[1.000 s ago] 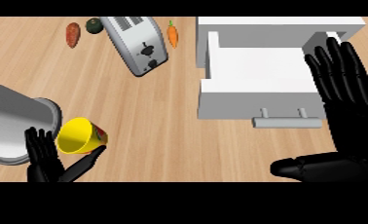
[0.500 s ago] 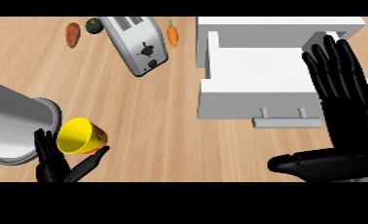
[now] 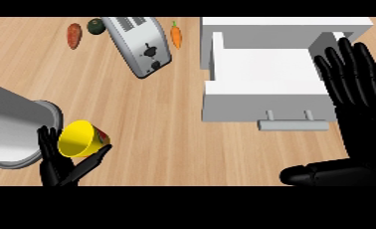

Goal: Pick up the cup, place it into the drawer and close the drawer

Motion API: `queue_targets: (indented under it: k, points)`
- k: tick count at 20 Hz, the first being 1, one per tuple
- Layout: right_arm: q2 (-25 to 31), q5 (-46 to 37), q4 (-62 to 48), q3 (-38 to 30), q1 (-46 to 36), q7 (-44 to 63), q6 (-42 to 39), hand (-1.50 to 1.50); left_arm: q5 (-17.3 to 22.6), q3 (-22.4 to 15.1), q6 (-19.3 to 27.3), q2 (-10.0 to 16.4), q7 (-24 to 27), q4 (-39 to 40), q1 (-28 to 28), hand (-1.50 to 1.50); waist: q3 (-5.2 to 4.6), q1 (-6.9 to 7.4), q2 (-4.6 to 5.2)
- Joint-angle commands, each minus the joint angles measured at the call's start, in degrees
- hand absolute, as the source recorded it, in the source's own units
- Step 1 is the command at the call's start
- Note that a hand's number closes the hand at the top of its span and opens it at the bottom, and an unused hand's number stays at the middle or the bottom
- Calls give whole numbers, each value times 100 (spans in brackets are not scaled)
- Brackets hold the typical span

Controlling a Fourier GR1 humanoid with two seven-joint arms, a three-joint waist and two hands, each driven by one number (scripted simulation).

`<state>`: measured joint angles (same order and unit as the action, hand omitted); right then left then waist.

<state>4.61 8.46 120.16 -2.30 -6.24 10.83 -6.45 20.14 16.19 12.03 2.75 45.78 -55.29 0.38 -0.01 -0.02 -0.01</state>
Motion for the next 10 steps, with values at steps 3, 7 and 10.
queue_targets:
  k: [3,7,10]
  points:
    - [39,-20,123,-23,-143,223,78,-150,277,256,-343,135,457,952,-563,-150,-2,-7,2]
    - [-45,-82,-244,7,-35,-178,-24,-150,411,131,-676,173,184,843,-523,-150,0,4,2]
    - [-40,84,-250,-122,194,-374,-157,-150,607,304,-1380,480,358,1340,-717,-150,-2,-10,7]
